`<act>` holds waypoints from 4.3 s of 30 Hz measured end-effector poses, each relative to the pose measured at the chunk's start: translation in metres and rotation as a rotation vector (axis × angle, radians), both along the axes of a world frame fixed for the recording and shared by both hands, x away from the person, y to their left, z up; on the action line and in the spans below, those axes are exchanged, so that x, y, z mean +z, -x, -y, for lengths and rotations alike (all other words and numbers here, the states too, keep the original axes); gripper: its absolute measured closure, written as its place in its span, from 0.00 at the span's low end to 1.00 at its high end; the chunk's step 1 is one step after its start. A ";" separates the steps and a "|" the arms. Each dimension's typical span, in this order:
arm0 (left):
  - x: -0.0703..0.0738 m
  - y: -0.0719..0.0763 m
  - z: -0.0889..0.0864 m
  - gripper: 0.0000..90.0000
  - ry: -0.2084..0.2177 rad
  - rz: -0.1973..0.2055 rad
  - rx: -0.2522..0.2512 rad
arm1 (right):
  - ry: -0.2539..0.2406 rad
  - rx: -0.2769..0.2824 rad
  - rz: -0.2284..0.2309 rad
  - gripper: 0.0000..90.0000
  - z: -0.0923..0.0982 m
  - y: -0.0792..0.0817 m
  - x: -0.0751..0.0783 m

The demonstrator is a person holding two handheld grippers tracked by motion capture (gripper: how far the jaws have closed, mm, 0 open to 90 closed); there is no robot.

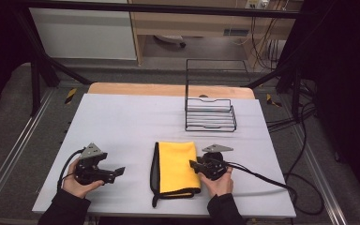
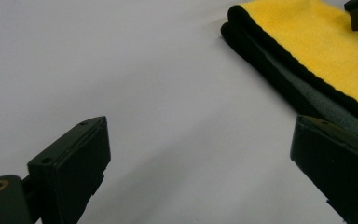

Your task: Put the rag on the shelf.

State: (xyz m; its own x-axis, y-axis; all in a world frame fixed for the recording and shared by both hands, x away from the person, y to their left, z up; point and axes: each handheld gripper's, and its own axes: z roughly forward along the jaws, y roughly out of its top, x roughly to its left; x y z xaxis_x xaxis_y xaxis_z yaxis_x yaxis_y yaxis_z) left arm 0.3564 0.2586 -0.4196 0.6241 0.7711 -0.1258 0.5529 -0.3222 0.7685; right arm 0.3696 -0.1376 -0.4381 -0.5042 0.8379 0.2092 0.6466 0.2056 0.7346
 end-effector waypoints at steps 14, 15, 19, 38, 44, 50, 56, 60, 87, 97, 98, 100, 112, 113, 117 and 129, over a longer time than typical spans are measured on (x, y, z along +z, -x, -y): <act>0.009 -0.041 0.069 0.22 0.012 -0.009 -0.011 | -0.042 0.086 0.075 0.07 0.053 -0.016 0.017; 0.008 -0.046 0.074 0.24 0.012 -0.006 -0.010 | -0.029 0.093 0.077 0.07 0.055 -0.016 0.018; 0.002 -0.062 0.095 0.32 0.001 -0.015 0.002 | -0.023 0.116 0.104 0.07 0.057 -0.013 0.020; -0.024 -0.094 0.129 0.68 -0.022 -0.132 0.015 | -0.034 0.140 0.091 0.13 0.052 -0.016 0.015; -0.026 -0.097 0.134 0.70 -0.040 -0.138 0.009 | -0.068 0.129 0.087 0.18 0.050 -0.019 0.015; -0.025 -0.098 0.133 0.72 -0.039 -0.159 0.004 | -0.061 0.125 0.074 0.21 0.046 -0.026 0.017; -0.023 -0.097 0.137 0.83 -0.049 -0.166 -0.012 | -0.043 0.144 0.061 0.28 0.026 -0.044 0.013; -0.024 -0.096 0.138 0.84 -0.059 -0.151 -0.015 | -0.037 0.132 0.047 0.38 0.013 -0.058 0.006; -0.025 -0.097 0.131 0.87 -0.003 -0.158 -0.024 | -0.016 0.131 -0.099 0.91 0.001 -0.075 -0.009; -0.018 -0.087 0.125 0.88 0.034 -0.089 -0.030 | -0.039 0.130 -0.029 0.91 0.002 -0.064 0.000; -0.017 -0.086 0.124 0.88 0.040 -0.082 -0.031 | -0.044 0.130 -0.017 0.91 0.003 -0.062 0.002; -0.015 -0.084 0.123 0.88 0.050 -0.072 -0.028 | -0.057 0.128 -0.003 0.91 0.003 -0.060 0.005; 0.006 -0.071 0.120 0.88 0.123 0.003 -0.033 | -0.113 0.126 0.078 0.91 0.011 -0.044 0.026; 0.008 -0.069 0.120 0.88 0.121 0.012 -0.034 | -0.117 0.124 0.081 0.91 0.011 -0.043 0.027; 0.018 -0.063 0.122 0.88 0.132 0.052 -0.039 | -0.129 0.120 0.109 0.91 0.015 -0.038 0.034; 0.049 -0.049 0.121 0.88 0.174 0.133 -0.045 | -0.149 0.122 0.216 0.92 0.016 -0.025 0.061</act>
State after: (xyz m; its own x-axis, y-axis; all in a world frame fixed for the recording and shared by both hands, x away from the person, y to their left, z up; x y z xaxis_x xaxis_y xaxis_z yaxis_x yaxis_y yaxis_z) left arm 0.4050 0.1380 -0.3706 0.6773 0.7162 -0.1684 0.4308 -0.2005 0.8799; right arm 0.3942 -0.1531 -0.3772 -0.6457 0.7362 0.2024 0.4489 0.1516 0.8806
